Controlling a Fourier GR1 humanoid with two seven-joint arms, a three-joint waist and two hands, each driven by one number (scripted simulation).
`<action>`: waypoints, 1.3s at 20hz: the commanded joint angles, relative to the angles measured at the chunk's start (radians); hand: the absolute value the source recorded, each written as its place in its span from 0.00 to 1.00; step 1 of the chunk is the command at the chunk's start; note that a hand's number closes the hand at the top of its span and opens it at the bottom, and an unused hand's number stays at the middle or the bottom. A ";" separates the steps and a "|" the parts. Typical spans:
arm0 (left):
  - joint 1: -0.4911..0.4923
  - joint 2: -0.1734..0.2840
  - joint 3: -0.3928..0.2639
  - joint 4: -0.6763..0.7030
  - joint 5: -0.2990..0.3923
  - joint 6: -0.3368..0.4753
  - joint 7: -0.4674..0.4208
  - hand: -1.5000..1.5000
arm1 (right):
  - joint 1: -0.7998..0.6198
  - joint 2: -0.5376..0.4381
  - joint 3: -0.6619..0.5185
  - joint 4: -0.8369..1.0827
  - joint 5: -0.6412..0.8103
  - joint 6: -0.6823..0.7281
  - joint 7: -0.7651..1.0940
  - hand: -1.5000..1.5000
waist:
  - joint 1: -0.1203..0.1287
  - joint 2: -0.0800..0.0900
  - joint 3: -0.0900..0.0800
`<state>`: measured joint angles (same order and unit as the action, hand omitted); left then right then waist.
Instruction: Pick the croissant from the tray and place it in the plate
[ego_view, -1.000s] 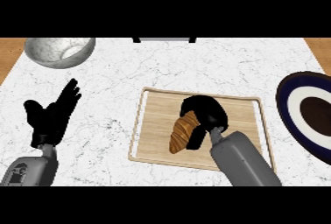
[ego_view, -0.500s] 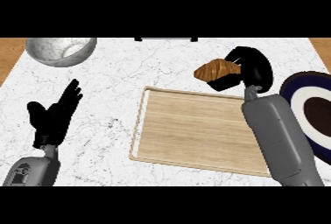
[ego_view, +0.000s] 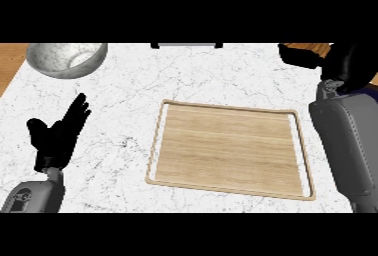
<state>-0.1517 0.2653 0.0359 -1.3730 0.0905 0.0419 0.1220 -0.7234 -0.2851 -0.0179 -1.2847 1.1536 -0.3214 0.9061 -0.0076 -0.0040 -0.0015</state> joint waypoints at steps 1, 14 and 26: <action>0.003 -0.005 -0.014 -0.098 -0.001 0.016 0.087 0.50 | 0.017 0.000 -0.035 -0.077 0.095 -0.037 0.142 1.00 | 0.007 -0.002 0.002; -0.006 0.022 0.030 -0.034 0.000 -0.049 0.040 0.50 | 0.301 -0.115 -0.323 -0.137 -0.160 -0.131 -0.058 1.00 | 0.008 0.004 0.002; 0.002 -0.013 0.033 -0.013 -0.007 -0.047 0.001 0.50 | 0.403 -0.115 -0.480 0.132 -0.551 -0.069 -0.376 1.00 | 0.013 0.007 0.003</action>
<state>-0.1531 0.2457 0.0569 -1.4027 0.0712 0.0173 0.1454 -0.3199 -0.4493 -0.4496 -1.2423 0.7325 -0.3867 0.6071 0.0007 0.0010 0.0011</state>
